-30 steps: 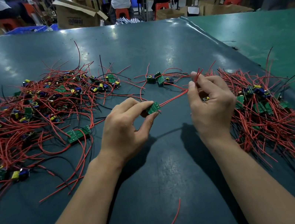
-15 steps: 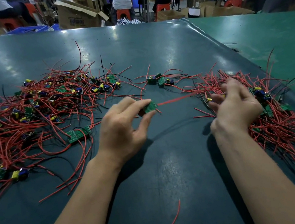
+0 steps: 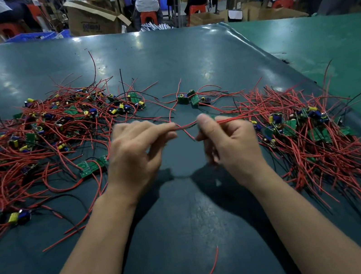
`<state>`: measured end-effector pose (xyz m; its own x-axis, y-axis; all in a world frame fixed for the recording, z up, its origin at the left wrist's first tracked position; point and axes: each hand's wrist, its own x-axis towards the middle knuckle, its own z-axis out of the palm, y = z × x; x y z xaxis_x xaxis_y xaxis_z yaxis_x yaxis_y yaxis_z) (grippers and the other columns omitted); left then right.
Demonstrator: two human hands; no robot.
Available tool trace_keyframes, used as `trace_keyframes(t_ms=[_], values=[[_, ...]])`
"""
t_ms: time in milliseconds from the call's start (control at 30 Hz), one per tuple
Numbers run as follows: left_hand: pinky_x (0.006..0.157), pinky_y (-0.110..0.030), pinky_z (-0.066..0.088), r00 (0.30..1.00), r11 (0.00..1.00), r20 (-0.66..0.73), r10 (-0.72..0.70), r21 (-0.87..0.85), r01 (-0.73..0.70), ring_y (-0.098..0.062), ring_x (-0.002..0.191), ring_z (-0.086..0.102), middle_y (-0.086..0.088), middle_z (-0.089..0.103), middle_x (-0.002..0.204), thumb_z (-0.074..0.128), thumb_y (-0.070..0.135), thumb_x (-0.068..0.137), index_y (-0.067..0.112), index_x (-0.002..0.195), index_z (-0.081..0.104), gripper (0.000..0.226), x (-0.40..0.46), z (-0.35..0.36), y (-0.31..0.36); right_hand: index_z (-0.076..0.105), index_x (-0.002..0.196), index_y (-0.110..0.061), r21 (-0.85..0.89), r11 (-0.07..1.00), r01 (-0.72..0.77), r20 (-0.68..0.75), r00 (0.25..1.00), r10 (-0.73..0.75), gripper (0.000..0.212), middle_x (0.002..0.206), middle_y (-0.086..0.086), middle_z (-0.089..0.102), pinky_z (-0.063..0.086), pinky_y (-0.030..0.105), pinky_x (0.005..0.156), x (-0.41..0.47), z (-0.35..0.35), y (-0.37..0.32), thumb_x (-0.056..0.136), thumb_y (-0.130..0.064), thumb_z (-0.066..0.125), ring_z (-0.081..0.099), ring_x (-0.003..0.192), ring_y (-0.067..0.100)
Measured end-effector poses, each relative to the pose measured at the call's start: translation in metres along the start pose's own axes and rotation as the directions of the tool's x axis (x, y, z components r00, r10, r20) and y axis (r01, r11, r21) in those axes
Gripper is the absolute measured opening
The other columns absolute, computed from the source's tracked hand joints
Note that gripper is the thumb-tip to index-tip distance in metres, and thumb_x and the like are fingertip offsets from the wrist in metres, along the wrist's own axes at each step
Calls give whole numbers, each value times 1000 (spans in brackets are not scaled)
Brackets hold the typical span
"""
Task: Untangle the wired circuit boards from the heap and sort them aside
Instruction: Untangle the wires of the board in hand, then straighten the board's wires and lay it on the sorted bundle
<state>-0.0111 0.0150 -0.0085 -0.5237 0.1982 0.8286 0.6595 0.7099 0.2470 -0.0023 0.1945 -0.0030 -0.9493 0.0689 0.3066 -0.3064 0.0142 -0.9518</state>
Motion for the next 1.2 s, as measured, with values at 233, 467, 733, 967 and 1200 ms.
trace_keyframes(t_ms=[233, 467, 733, 967, 1200], values=[[88, -43, 37, 840, 794, -175, -513, 275, 542, -34, 105, 53, -8, 69, 106, 63, 24, 92, 16, 112, 70, 23, -5, -8, -22, 57, 77, -14, 362, 925, 119, -668, 725, 168, 32, 57, -2, 55, 36, 18, 34, 15, -25, -9, 94, -40, 62, 48, 36, 9], [101, -50, 29, 549, 362, -125, -826, 628, 688, -40, 124, 38, -21, 50, 132, 51, 32, 95, 10, 125, 58, 38, -9, -13, -29, 59, 80, -12, 437, 889, -137, -510, 777, 370, 24, 55, -3, 52, 32, 16, 34, 20, -25, 3, 98, -28, 58, 43, 37, 7], [93, -48, 38, 541, 389, -46, -839, 645, 658, -37, 109, 55, -13, 64, 111, 57, 49, 92, 23, 109, 71, 34, -6, -16, -30, 65, 85, -9, 82, 976, -203, -272, 938, 217, 25, 54, -5, 58, 35, 19, 34, 10, -7, 9, 98, -28, 57, 46, 36, 10], [88, -43, 40, 718, 643, -242, -653, 323, 694, -33, 99, 61, -2, 72, 98, 69, 28, 88, 19, 105, 69, 19, -4, -17, -22, 66, 80, -13, -3, 985, -175, -230, 958, 170, 27, 55, -3, 60, 35, 21, 34, 8, -4, 10, 98, -30, 57, 48, 38, 10], [69, -22, 53, 700, 770, -321, -638, -243, 590, -5, 70, 65, 3, 71, 87, 71, 20, 89, 12, 98, 73, 12, 5, -15, -15, 67, 84, -15, -55, 981, -184, 4, 983, 185, 17, 64, -2, 61, 39, 24, 34, 2, 3, 10, 96, -26, 61, 50, 43, 13]])
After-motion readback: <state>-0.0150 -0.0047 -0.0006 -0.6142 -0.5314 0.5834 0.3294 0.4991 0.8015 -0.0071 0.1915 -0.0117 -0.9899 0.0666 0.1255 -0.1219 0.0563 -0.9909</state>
